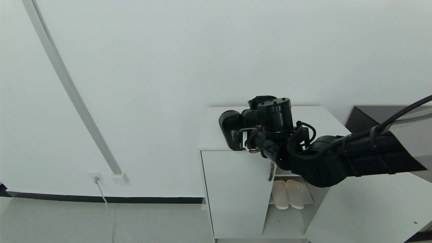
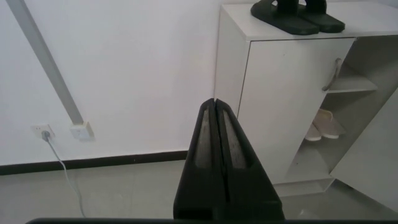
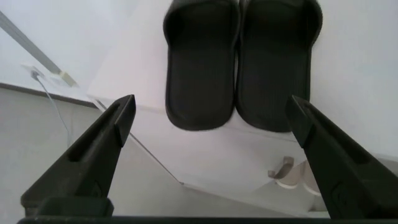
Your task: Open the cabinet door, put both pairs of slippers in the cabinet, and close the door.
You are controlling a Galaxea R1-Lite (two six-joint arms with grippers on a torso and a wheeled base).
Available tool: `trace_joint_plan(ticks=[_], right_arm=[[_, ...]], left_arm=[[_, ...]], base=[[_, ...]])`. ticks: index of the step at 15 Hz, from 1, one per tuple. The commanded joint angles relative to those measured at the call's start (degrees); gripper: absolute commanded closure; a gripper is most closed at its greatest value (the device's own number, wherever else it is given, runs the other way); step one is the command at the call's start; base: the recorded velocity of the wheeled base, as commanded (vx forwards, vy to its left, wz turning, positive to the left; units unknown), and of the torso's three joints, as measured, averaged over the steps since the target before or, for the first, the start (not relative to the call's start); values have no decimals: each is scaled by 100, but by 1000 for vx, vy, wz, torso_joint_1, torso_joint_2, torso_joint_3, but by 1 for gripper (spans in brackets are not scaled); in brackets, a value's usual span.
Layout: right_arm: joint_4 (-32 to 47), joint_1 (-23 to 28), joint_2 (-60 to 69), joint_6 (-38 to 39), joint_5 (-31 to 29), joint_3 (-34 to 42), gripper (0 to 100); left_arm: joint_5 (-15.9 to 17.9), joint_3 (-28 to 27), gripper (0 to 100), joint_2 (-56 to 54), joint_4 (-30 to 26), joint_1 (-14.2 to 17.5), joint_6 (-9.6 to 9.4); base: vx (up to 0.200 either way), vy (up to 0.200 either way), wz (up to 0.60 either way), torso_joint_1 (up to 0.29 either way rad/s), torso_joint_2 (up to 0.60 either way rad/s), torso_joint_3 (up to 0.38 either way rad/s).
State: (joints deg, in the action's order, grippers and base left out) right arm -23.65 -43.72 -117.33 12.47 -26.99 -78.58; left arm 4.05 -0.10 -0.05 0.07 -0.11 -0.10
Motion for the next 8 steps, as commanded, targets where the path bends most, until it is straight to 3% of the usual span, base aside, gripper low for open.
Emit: trace_joint_plan(ticks=[1,8], right_arm=[[18,-5,44,10,-17,-131,0],[-175,-14,-97,19,-26,194,0]], left_arm=[[0,1,100,5,1,-7,1],[0,1,100,5,1,2,19]], base=[[0,0,0,0,0,0],[200,0,0,1,-2,2]])
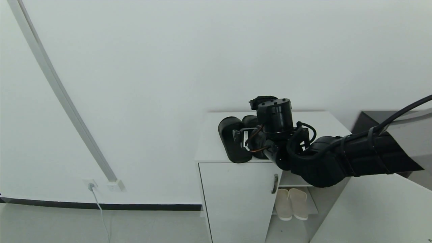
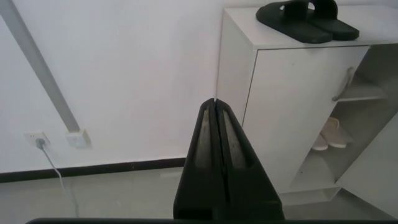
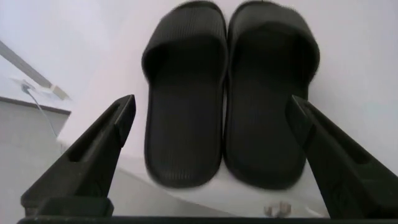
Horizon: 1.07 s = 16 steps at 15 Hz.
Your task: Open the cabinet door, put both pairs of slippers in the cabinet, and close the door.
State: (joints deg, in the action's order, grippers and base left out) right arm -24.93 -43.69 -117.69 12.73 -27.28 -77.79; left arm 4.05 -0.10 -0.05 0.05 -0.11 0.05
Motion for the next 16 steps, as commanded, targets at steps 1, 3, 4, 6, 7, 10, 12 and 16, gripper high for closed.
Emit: trace_joint_plan(ticks=[1,3,4,6,7,10,12,16], right_arm=[[-170,-17,-88,-7,4,229,0],[-363,-17,-167,-25,4,352,0],[-513,-17,-281,-25,4,378,0],[-697,-8,-448,-51,-5,370,0],[-741,-8,-527,-60,-5,361,0],[-1084,124,-808,-306,4,282,0],[-1216,203,-984,-420,12,194,0],[-1181,423,-1406,-429,21,-404,0]], left_arm=[[0,1,100,5,4,2,4],[0,1,100,5,4,-7,4],[0,1,100,14,4,-7,4],[-9,1,100,5,4,2,13],[-9,1,100,5,4,-7,13],[-9,1,100,5,4,-7,13],[-9,1,100,5,4,2,13],[-9,1,100,5,4,2,13]], base=[[200,0,0,7,2,2],[200,0,0,2,2,2],[200,0,0,2,-2,2],[0,0,0,0,0,0],[0,0,0,0,0,0],[0,0,0,0,0,0],[0,0,0,0,0,0],[0,0,0,0,0,0]])
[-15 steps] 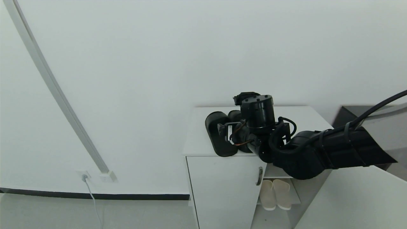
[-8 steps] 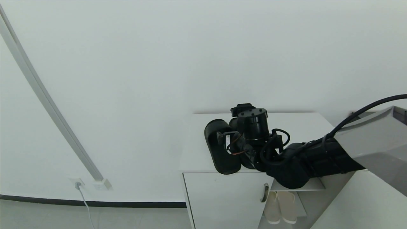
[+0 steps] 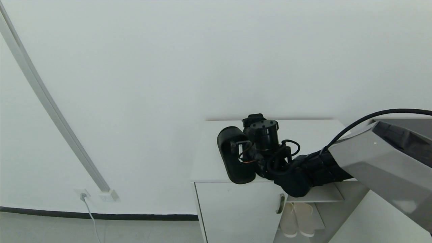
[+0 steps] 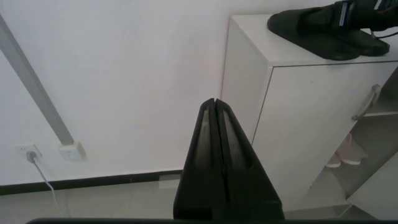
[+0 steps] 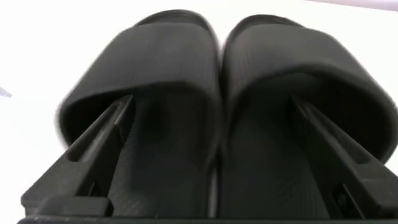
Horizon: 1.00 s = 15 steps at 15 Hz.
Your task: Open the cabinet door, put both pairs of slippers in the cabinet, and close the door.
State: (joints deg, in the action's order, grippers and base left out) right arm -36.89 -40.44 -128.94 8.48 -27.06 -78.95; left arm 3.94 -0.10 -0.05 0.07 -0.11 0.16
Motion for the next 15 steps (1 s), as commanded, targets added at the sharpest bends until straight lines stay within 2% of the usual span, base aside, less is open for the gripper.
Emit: trace_joint_plan(ticks=[1,6,7,15], right_arm=[[24,159,-439,-66,8,-464,0],[182,247,-826,-189,26,-1114,0],[217,247,-878,-189,26,-1202,100],[217,247,-738,-180,17,-1158,100]], left_arm=[[2,1,100,5,1,2,2],[2,1,100,14,1,2,2],[2,1,100,5,1,-7,2],[2,1,100,5,1,2,2]], base=[[0,0,0,0,0,0],[0,0,0,0,0,0],[0,0,0,0,0,0],[0,0,0,0,0,0]])
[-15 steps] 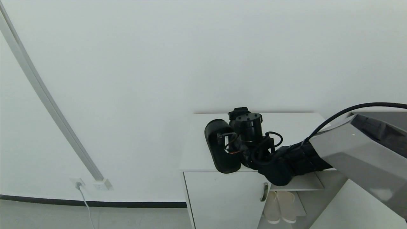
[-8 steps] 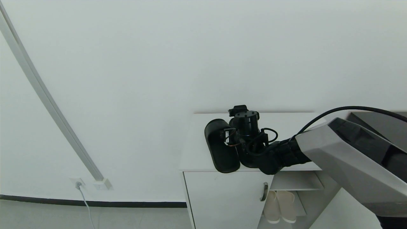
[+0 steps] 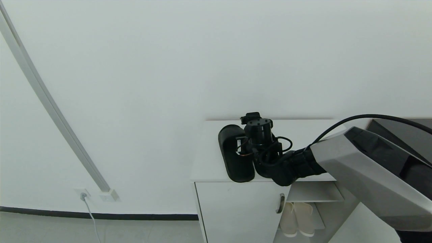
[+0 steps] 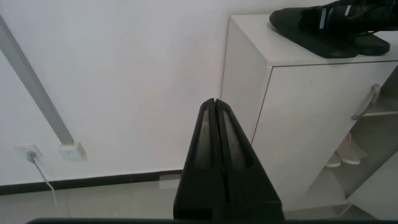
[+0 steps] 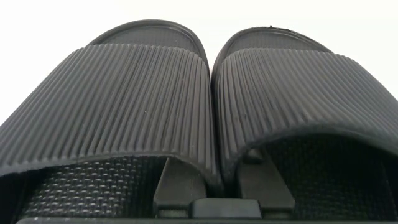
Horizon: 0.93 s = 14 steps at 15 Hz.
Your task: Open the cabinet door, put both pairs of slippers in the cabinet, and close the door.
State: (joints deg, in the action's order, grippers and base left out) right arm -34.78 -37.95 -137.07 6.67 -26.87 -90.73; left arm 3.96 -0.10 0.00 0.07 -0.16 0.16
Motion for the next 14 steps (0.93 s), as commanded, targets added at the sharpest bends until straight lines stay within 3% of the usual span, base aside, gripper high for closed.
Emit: trace_joint_plan(ticks=[1,3,8,12,14], right_arm=[[6,-2,146,1,-3,73,100],[-11,-20,690,1,24,539,100],[-126,-406,2483,19,472,2587,100],[-134,-652,3899,203,1184,4477,100],[-134,-687,4224,274,1404,4951,100]], left_arm=[[-1,1,100,0,1,7,2],[-1,1,100,0,1,-2,-7],[8,1,100,0,1,-2,-7],[8,1,100,0,1,7,-16],[8,1,100,0,1,7,-16]], base=[[0,0,0,0,0,0],[0,0,0,0,0,0],[0,0,0,0,0,0],[0,0,0,0,0,0],[0,0,0,0,0,0]])
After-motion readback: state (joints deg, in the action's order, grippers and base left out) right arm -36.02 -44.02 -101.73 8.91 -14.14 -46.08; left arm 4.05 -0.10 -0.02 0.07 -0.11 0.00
